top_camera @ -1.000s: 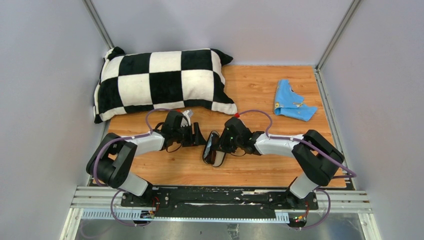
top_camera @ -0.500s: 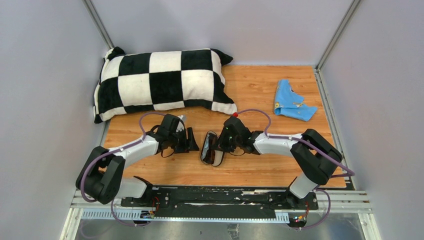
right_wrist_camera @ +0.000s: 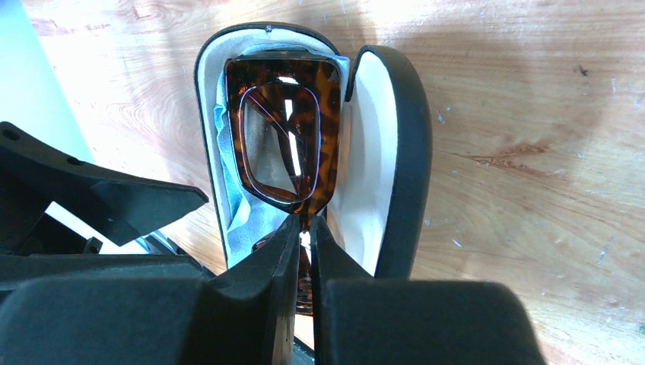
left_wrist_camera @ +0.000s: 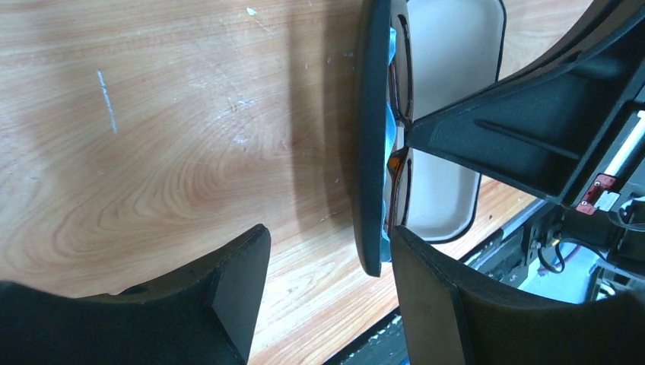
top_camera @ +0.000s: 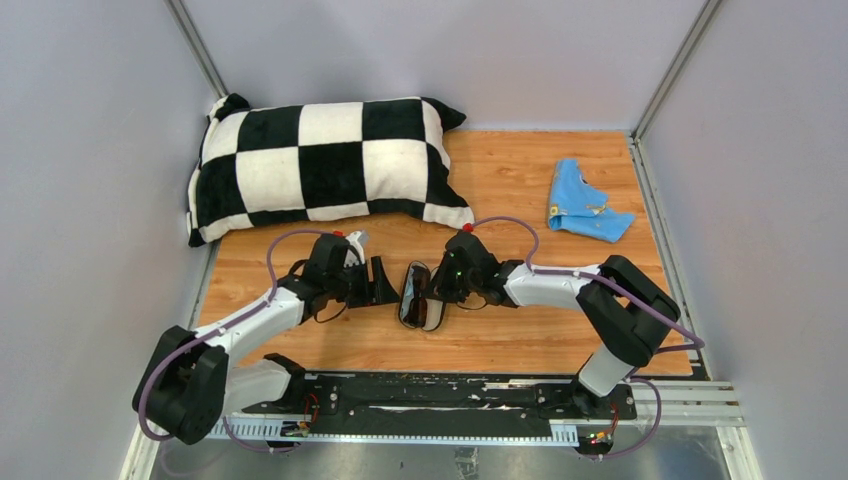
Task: Organize the sunglasses
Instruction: Adjust the sunglasses in the sunglasses case.
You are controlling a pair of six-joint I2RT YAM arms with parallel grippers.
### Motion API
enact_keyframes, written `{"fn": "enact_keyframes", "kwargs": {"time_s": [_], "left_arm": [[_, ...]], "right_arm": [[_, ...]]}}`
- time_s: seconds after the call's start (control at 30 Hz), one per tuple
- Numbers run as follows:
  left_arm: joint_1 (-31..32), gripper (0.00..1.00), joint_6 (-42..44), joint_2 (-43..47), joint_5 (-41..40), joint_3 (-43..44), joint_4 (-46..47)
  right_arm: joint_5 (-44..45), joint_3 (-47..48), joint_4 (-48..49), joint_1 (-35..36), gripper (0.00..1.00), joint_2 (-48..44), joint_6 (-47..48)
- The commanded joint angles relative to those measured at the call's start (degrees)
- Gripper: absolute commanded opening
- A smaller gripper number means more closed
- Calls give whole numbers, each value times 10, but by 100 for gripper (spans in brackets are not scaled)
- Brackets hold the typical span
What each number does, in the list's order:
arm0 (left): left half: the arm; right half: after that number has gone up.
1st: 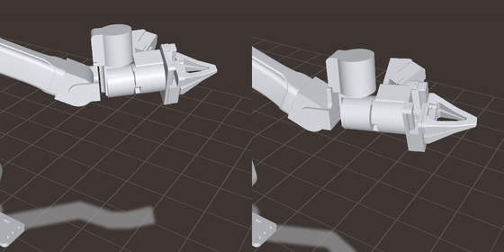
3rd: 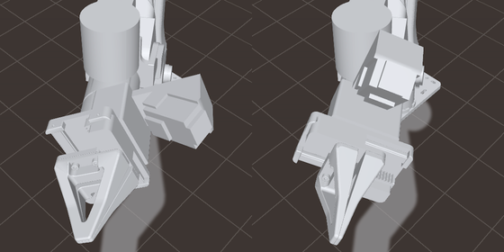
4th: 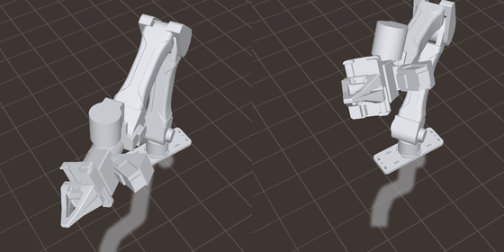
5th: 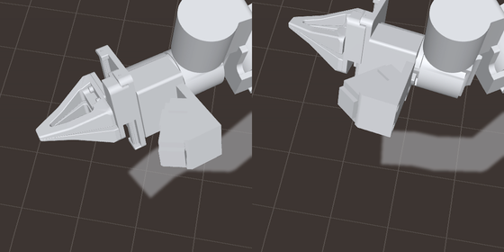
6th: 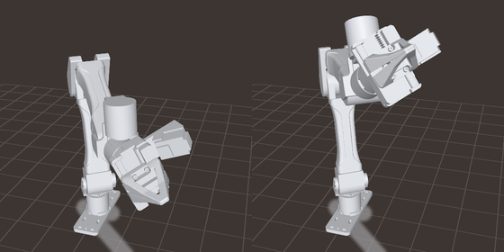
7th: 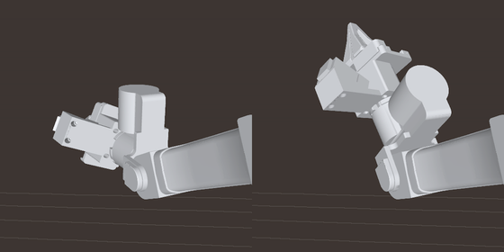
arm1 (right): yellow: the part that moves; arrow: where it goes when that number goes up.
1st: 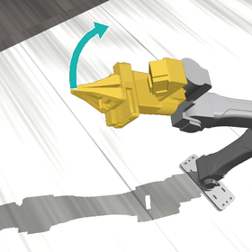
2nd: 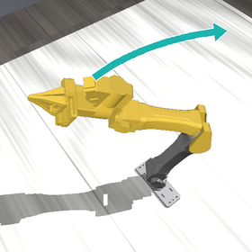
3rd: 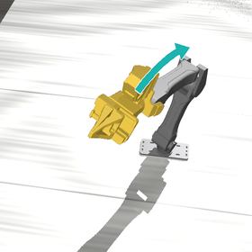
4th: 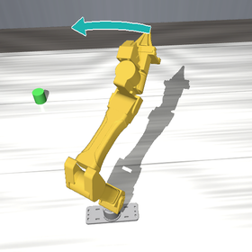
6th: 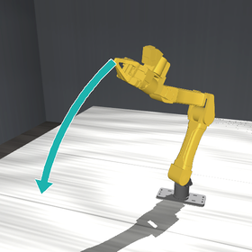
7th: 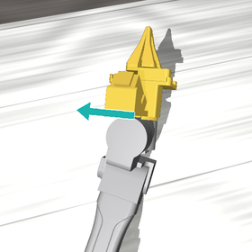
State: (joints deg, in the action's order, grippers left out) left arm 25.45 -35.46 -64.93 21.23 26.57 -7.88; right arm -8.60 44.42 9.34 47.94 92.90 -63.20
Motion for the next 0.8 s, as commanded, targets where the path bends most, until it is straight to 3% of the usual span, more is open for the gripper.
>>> {"fn": "enact_keyframes", "kwargs": {"time_s": [0.0,0.6,0.77], "left_arm": [[-2,66,21,-27,44,15,12],[4,65,30,-108,58,67,43],[4,58,27,-140,66,73,59]], "right_arm": [[1,10,-9,-1,8,11,9],[1,15,-15,-1,9,13,13],[1,15,-18,-1,9,11,15]]}}
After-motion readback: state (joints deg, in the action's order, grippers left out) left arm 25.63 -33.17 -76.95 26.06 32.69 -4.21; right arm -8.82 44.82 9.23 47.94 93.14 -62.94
